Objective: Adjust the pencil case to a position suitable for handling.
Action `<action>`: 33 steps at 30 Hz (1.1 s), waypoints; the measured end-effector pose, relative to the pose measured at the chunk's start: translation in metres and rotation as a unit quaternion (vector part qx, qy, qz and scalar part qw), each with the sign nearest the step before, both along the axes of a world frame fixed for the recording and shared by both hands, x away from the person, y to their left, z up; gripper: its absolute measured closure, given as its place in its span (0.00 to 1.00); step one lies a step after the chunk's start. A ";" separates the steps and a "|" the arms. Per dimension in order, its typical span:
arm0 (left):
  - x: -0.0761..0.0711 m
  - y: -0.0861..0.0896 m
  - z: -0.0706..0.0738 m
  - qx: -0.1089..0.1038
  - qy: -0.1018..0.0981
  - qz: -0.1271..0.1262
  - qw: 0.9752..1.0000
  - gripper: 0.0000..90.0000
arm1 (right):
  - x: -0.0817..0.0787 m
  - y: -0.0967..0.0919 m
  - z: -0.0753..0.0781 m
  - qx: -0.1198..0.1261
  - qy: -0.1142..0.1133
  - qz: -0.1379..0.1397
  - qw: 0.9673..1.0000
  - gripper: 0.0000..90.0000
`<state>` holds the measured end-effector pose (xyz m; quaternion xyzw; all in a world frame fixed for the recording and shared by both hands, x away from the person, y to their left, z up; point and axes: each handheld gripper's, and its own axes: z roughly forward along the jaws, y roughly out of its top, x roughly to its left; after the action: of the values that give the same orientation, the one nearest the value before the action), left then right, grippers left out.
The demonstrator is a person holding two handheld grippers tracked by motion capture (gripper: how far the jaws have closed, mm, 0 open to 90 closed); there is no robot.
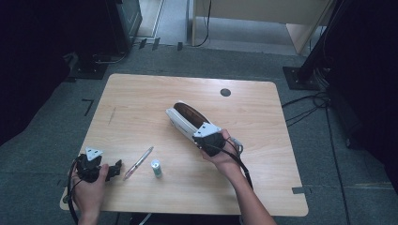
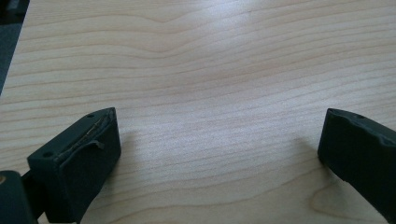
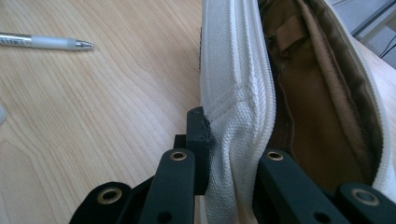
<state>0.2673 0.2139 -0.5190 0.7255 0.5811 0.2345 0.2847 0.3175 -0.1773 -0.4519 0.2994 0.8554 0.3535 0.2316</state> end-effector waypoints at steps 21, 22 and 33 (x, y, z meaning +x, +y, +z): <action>0.000 0.000 0.000 0.000 0.000 0.000 1.000 0.00 | -0.007 -0.016 0.008 0.078 0.027 -0.014 0.996 0.43; 0.000 0.000 0.000 0.000 0.000 0.000 1.000 0.00 | -0.010 -0.020 0.013 0.089 0.024 -0.021 0.996 0.42; 0.000 0.000 0.000 0.000 0.000 0.000 1.000 0.00 | -0.036 -0.040 0.033 0.121 0.009 -0.037 0.992 0.41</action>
<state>0.2672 0.2139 -0.5189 0.7256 0.5811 0.2342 0.2845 0.2815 -0.2170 -0.4191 0.3601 0.7966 0.4430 0.1988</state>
